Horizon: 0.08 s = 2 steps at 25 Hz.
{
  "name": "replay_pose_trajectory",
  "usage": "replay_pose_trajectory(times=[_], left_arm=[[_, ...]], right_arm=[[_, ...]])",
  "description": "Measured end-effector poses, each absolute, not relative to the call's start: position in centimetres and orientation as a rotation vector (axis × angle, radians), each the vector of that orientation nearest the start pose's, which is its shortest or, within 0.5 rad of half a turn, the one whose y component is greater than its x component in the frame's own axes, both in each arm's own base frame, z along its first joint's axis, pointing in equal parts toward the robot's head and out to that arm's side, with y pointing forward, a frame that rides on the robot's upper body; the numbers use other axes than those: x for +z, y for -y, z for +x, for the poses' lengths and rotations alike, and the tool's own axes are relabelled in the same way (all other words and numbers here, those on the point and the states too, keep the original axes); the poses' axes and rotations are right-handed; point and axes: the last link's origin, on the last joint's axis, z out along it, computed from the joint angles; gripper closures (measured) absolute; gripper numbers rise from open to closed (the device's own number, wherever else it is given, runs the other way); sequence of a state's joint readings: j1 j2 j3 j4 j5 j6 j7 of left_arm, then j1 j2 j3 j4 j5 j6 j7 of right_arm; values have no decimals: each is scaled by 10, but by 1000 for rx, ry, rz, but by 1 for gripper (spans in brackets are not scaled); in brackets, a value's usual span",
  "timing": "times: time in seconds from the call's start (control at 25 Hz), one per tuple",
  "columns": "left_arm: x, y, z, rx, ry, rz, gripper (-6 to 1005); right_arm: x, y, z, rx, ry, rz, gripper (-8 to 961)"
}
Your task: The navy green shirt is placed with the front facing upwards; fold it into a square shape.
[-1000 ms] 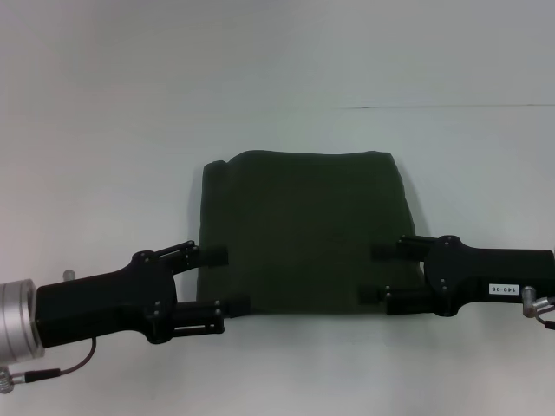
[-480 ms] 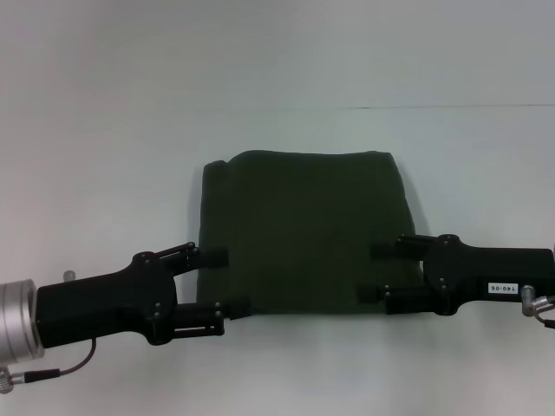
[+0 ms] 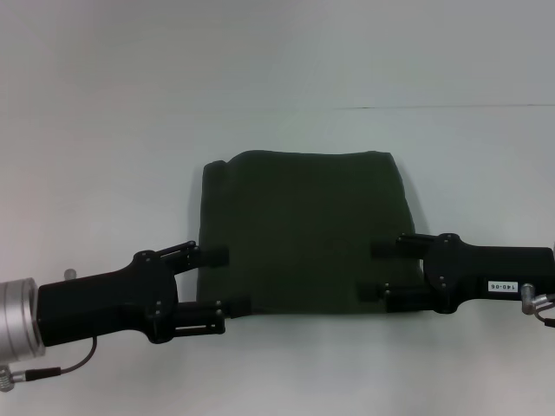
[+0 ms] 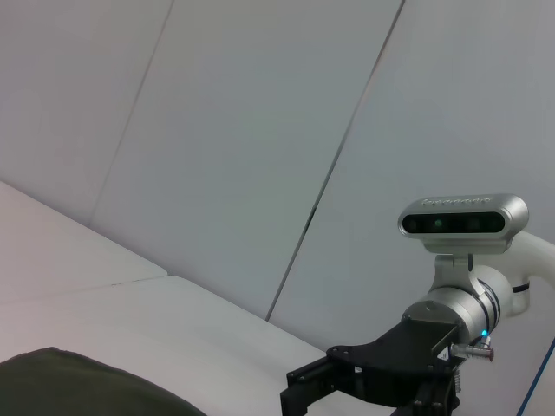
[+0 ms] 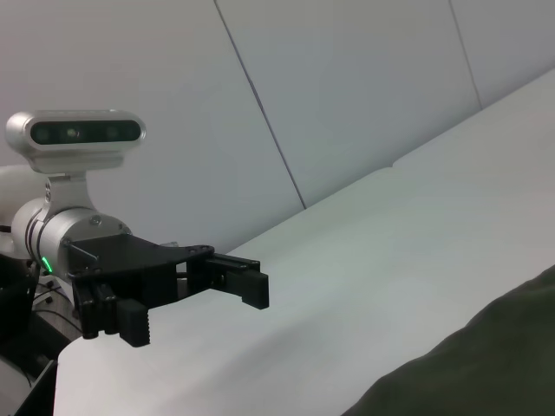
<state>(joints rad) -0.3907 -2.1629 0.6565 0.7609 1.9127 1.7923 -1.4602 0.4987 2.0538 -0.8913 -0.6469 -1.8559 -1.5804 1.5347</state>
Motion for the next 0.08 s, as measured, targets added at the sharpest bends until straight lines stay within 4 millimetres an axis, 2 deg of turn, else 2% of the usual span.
replay_pose_trajectory(times=[0.08], left_arm=[[-1,-277,-255,-1029,749,-2725,92]], right_arm=[[-10,-319,252,769,-804,-2813,38]])
